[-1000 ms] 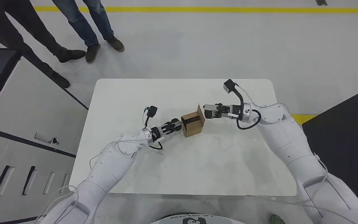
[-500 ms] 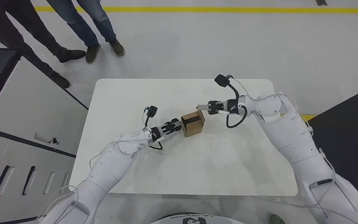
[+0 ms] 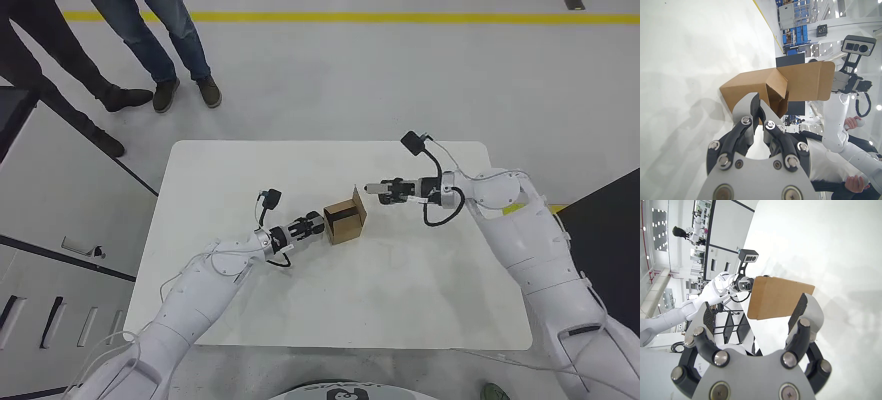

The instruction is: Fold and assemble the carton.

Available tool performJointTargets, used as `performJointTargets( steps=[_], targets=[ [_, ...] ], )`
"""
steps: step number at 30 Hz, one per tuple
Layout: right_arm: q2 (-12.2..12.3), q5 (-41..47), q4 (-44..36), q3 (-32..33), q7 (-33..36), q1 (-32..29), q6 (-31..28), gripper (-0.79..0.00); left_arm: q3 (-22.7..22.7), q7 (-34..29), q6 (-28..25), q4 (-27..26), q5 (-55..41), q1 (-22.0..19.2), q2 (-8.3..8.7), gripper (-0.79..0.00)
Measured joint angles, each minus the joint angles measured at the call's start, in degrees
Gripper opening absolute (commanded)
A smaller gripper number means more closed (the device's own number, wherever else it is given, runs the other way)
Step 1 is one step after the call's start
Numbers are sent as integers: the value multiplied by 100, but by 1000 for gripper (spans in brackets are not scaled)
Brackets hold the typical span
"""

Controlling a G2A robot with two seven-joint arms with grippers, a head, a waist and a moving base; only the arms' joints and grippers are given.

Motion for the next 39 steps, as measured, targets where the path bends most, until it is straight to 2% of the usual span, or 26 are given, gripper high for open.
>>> performJointTargets(
  steps=[6, 8, 25, 30, 34, 37, 39],
  targets=[
    [-2, -391, -67, -163, 79, 94, 242, -292, 0, 0, 0, 0, 0, 0, 0, -785],
    [-27, -493, -47, -271, 66, 178, 297, -394, 0, 0, 0, 0, 0, 0, 0, -785],
    [-169, -980, 7, -847, 120, 644, 578, -588, 0, 0, 0, 0, 0, 0, 0, -785],
    [-209, -1105, 3, -988, 104, 740, 674, -597, 0, 0, 0, 0, 0, 0, 0, -785],
    [-224, -1325, -91, -1086, 133, 803, 800, -557, 0, 0, 0, 0, 0, 0, 0, -785],
    [-228, -1533, -212, -1159, 189, 847, 930, -453, 0, 0, 0, 0, 0, 0, 0, -785],
    [-230, -1582, -287, -1181, 242, 865, 969, -434, 0, 0, 0, 0, 0, 0, 0, -785]
  ],
)
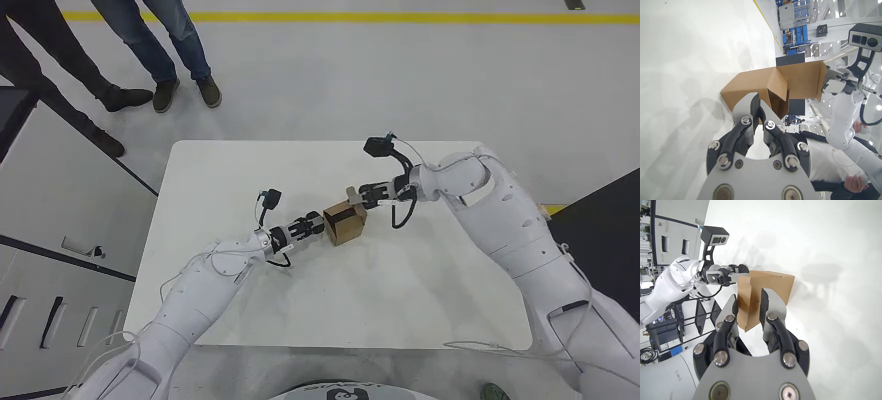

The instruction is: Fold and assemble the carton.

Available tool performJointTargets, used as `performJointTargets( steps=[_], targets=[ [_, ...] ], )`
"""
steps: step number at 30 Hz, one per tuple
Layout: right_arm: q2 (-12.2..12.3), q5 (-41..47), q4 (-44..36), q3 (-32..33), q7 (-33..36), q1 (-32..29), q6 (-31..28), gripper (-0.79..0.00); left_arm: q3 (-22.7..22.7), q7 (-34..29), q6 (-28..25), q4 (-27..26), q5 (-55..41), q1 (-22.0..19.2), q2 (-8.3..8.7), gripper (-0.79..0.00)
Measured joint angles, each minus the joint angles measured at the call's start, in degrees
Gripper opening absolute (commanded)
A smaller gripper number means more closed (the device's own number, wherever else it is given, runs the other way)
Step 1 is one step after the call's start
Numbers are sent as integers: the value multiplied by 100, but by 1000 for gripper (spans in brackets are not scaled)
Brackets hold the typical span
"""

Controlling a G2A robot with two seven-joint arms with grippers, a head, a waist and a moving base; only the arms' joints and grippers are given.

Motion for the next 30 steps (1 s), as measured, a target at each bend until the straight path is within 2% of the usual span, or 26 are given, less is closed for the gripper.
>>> performJointTargets(
  steps=[13, 17, 20, 30],
  targets=[
    [95, 477, -6, 404, -16, -178, -316, -471, 0, 0, 0, 0, 0, 0, 0, -785],
    [171, 675, 48, 664, -12, -353, -502, -505, 0, 0, 0, 0, 0, 0, 0, -785],
    [208, 677, 76, 746, 52, -418, -536, -563, 0, 0, 0, 0, 0, 0, 0, -785],
    [142, 278, -16, 379, 292, -111, -277, -566, 0, 0, 0, 0, 0, 0, 0, -785]
  ],
)
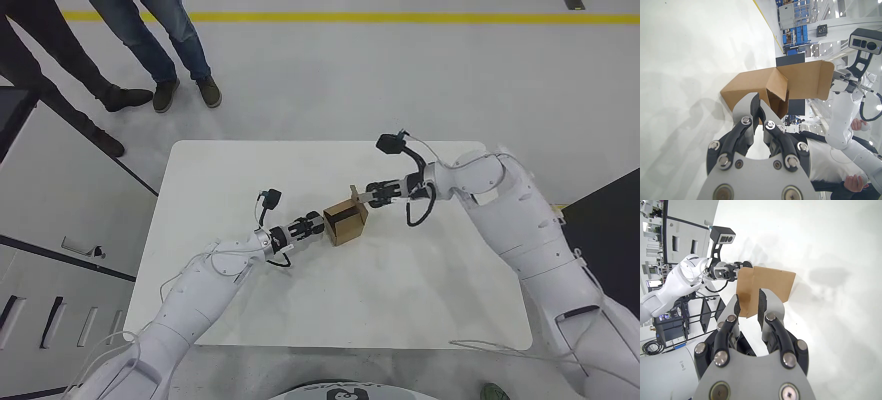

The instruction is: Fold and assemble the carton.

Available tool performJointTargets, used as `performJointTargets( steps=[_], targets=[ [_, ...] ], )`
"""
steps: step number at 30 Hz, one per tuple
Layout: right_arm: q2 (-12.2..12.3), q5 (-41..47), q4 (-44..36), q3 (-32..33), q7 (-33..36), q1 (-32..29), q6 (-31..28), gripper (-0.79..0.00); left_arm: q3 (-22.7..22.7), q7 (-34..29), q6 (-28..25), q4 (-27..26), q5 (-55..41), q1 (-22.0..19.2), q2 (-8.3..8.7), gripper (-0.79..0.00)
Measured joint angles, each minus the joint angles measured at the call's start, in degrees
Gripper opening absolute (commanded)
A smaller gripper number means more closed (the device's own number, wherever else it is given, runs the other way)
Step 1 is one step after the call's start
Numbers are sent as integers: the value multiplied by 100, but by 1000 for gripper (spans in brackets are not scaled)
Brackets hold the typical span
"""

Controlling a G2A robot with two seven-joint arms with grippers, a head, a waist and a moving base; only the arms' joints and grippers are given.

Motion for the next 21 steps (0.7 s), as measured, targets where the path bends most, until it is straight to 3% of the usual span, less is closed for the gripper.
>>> performJointTargets(
  steps=[11, 17, 21],
  targets=[
    [-110, -560, -99, -468, 193, 401, 406, -671, 0, 0, 0, 0, 0, 0, 0, -785],
    [-172, -860, -217, -720, 326, 561, 626, -533, 0, 0, 0, 0, 0, 0, 0, -785],
    [-209, -949, -218, -834, 399, 654, 710, -548, 0, 0, 0, 0, 0, 0, 0, -785]
  ],
)
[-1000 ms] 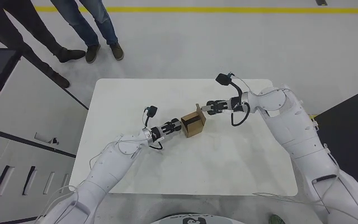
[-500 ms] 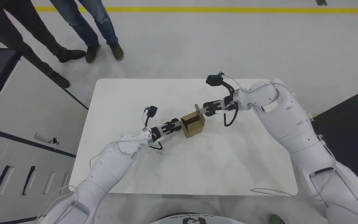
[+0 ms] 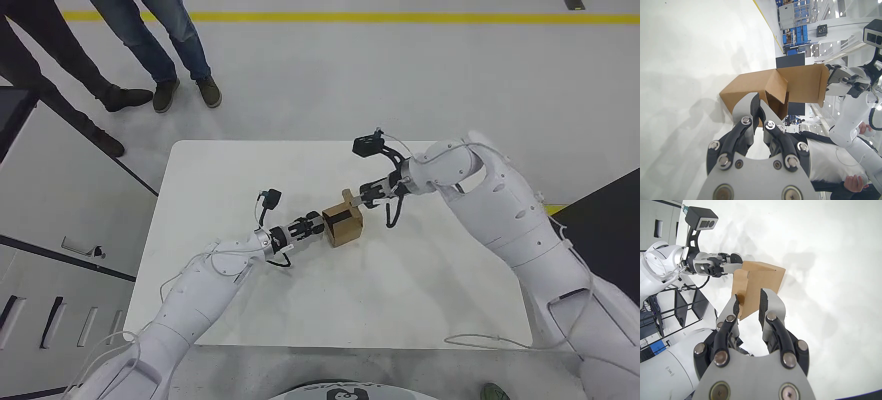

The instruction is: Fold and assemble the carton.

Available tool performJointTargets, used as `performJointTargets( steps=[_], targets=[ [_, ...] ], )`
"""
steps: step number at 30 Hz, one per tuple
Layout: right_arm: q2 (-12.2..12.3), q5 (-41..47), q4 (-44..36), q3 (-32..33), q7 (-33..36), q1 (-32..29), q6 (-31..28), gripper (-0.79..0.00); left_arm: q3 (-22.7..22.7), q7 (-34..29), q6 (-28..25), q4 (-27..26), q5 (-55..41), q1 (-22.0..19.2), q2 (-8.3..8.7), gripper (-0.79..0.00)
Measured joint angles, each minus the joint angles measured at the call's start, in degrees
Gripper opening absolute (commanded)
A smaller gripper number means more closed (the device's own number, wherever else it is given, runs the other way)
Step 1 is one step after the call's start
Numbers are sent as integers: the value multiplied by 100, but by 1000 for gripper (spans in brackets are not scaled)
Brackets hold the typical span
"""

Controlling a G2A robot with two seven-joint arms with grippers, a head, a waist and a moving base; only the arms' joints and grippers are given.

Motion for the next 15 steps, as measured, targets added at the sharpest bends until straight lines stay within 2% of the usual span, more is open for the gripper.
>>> performJointTargets(
  steps=[15],
  targets=[
    [-132, -168, 71, -346, 218, 252, 85, -594, 0, 0, 0, 0, 0, 0, 0, -785]
  ],
)
